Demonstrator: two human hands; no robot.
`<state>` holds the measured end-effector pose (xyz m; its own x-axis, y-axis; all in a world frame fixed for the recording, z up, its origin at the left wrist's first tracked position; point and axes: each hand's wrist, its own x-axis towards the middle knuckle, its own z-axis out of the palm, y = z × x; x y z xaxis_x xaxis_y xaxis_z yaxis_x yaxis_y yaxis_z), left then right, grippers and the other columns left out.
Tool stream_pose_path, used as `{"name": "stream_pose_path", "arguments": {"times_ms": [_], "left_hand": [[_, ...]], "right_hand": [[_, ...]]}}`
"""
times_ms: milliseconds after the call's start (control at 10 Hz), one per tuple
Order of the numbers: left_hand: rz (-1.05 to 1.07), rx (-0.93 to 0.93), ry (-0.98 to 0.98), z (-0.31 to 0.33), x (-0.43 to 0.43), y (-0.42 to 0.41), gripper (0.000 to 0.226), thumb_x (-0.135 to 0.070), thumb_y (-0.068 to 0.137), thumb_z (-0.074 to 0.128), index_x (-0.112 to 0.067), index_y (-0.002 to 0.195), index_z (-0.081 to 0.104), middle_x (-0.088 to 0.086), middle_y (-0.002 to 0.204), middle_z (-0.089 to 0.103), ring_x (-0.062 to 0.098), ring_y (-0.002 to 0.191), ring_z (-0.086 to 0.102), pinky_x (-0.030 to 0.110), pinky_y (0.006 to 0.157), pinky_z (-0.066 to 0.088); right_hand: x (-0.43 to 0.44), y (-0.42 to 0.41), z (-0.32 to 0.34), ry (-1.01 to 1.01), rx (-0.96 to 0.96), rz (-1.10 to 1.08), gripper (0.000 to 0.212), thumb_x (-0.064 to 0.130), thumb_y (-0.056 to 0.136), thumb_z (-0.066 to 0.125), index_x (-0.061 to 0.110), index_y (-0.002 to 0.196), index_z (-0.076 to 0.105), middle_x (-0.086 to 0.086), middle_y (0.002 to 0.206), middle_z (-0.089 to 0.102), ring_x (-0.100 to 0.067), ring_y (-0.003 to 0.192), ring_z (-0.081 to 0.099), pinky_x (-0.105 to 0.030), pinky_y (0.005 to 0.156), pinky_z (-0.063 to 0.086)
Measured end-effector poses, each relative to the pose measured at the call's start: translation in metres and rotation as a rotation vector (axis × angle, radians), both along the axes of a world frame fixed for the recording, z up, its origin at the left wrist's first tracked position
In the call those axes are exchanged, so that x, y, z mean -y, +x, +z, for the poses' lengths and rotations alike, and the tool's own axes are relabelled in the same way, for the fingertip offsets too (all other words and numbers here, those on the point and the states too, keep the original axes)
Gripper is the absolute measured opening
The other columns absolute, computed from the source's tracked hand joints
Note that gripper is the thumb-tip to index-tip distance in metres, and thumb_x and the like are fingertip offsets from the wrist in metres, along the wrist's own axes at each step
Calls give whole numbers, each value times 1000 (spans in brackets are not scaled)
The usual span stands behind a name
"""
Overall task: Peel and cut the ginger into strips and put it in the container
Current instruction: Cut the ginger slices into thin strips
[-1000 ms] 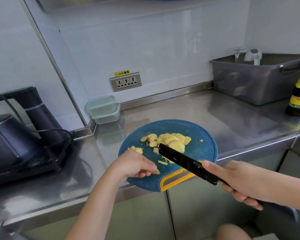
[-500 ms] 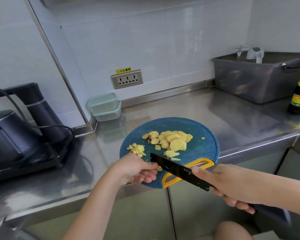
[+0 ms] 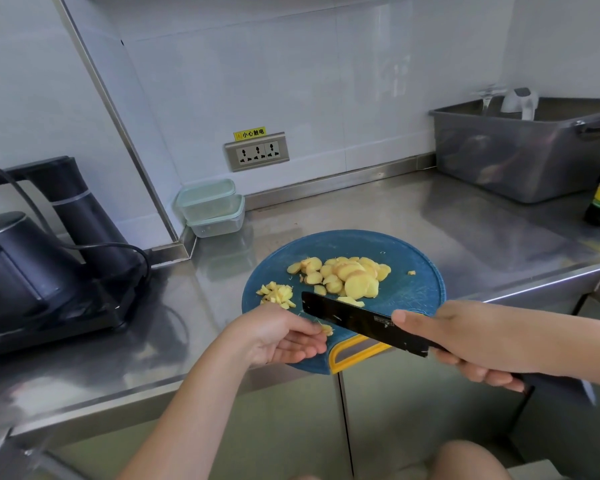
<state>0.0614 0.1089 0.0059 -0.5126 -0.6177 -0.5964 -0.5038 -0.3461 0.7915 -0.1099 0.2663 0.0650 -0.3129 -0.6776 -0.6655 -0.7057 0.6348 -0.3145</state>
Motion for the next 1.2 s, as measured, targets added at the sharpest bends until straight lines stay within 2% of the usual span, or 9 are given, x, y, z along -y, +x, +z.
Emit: {"name": "stream_pose_path", "arguments": {"times_ms": [300, 600, 800, 1000, 1200], "left_hand": [[9, -6, -15, -1, 0, 0, 9, -7, 85, 67, 1, 83, 72, 10, 70, 71, 10, 51, 64, 16, 45, 51], [3, 1, -9, 1, 0, -1, 8, -6, 85, 66, 1, 84, 71, 10, 69, 71, 10, 51, 64, 16, 45, 51], [-7, 35, -8, 2, 2, -3, 9, -6, 85, 66, 0, 81, 70, 9, 66, 70, 8, 48, 63, 15, 44, 50], [0, 39, -1, 2, 2, -4, 8, -4, 85, 65, 2, 82, 70, 10, 65, 70, 9, 47, 63, 15, 43, 50], [5, 43, 18, 2, 4, -5, 7, -3, 85, 65, 2, 83, 70, 10, 66, 70, 9, 48, 64, 15, 45, 51]], "right_hand": [[-3, -1, -1, -112, 65, -7, 62, 69, 91, 26, 13, 66, 37, 1, 41, 35, -14, 31, 31, -21, 36, 33], [-4, 0, -4, -53, 126, -63, 63, 72, 88, 28, 15, 61, 37, 2, 40, 36, -11, 29, 32, -20, 34, 32], [-3, 5, -8, -48, 96, -83, 62, 71, 89, 27, 15, 62, 33, 4, 35, 31, -11, 26, 28, -17, 33, 31], [-1, 2, -12, -39, 75, -80, 66, 76, 85, 27, 16, 60, 34, 2, 38, 34, -12, 27, 30, -16, 34, 32], [7, 6, -11, 46, 27, -31, 65, 73, 89, 19, 14, 64, 33, -2, 47, 34, -13, 31, 32, -22, 39, 36]]}}
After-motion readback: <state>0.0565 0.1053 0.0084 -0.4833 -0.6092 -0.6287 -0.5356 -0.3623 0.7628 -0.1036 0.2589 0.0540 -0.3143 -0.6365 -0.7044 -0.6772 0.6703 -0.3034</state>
